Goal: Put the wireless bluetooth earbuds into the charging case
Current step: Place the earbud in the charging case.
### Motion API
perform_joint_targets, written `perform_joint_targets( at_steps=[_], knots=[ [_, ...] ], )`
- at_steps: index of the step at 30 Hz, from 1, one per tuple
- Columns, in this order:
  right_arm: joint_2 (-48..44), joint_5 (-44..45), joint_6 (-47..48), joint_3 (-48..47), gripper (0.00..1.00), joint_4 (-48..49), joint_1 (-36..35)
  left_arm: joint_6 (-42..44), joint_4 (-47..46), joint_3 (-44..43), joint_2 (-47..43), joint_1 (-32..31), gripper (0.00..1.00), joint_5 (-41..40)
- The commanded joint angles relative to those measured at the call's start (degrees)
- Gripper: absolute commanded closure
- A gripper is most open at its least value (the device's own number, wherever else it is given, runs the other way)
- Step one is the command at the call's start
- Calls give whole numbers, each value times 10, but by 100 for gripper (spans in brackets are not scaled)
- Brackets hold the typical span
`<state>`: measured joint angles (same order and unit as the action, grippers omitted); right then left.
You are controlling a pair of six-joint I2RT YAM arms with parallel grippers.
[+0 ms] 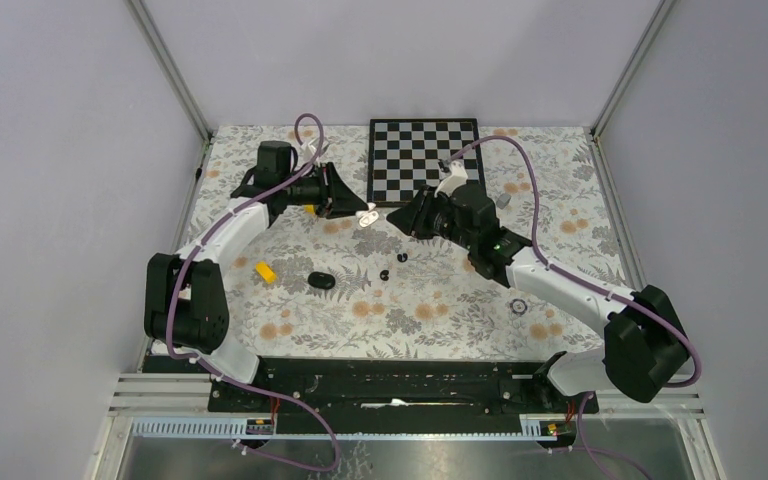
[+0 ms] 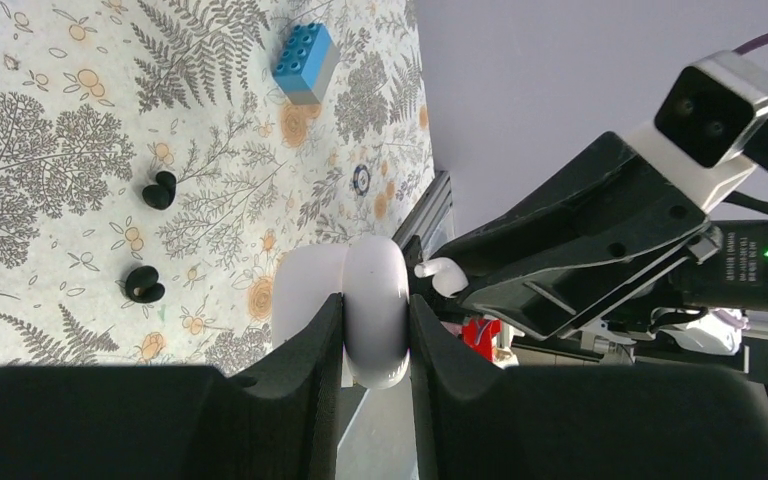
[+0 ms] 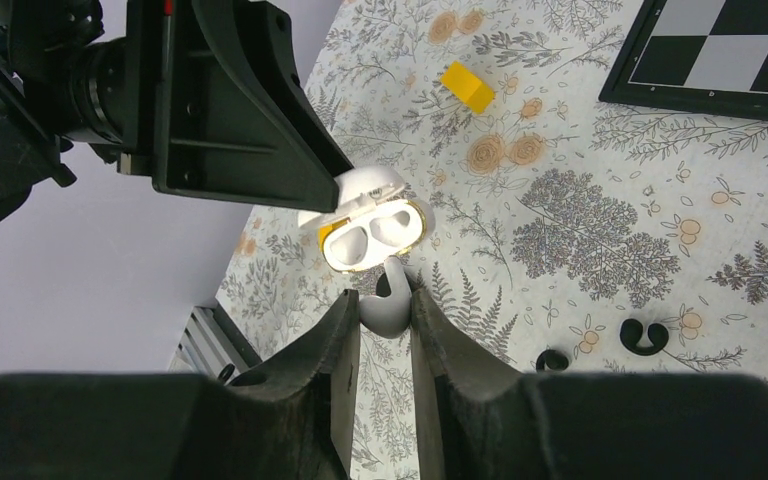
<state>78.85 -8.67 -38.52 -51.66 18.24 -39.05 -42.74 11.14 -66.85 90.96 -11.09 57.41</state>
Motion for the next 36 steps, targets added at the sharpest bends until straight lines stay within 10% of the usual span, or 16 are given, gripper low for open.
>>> perform_joint_targets(
  at_steps=[1,36],
  knots=[
    [7,-11,-2,-47,77,-14,4,40,23,-29,-3,-12,100,-4],
    [104,19,55,-160,77,-135,-26,118,143,-95,-30,-44,100,-110]
  ],
)
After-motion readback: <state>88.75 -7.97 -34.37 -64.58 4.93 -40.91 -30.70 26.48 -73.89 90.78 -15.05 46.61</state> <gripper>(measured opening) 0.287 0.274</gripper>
